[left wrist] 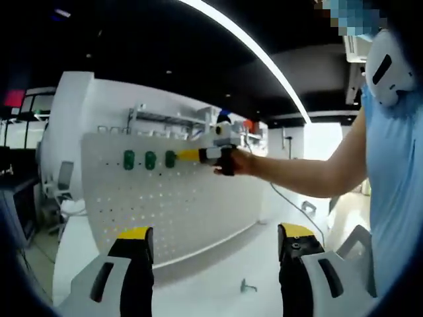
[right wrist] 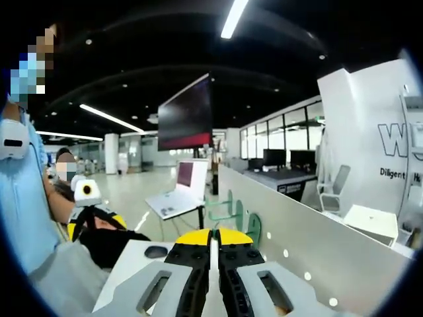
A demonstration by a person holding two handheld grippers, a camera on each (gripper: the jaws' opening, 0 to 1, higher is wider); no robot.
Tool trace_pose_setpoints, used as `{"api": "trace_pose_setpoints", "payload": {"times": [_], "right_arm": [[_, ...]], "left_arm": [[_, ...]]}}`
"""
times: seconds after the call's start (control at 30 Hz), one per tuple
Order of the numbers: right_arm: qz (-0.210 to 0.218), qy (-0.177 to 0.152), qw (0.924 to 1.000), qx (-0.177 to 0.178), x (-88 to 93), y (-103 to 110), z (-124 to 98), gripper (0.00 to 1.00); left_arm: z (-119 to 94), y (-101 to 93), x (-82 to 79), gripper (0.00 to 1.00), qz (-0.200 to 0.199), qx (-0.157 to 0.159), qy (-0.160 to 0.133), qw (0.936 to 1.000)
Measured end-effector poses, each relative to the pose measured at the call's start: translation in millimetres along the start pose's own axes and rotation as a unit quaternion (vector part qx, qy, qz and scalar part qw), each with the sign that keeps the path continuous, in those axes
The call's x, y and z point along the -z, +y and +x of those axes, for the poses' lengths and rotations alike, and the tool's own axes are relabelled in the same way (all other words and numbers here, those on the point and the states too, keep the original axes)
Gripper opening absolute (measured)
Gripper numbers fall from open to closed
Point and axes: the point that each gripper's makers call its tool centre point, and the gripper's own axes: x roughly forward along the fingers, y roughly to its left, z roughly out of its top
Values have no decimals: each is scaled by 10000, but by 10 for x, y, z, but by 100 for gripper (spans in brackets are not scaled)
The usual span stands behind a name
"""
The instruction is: Insert the hook assembly into the mounting plate slot until the hook locks in place.
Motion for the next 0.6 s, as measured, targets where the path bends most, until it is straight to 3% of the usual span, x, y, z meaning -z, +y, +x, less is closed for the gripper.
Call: {"api": "trace_pose_setpoints", "payload": {"times": [0.3,0.6], "right_arm": [[-72,170,9998,22,-3,8,-1,1],[-405,520,9976,222,54,-15,32,1]], "left_arm": [[-84,41,-26,78,25,-173,-3,9998],[-110,73,-55,78,94,-263,1,9996]]}}
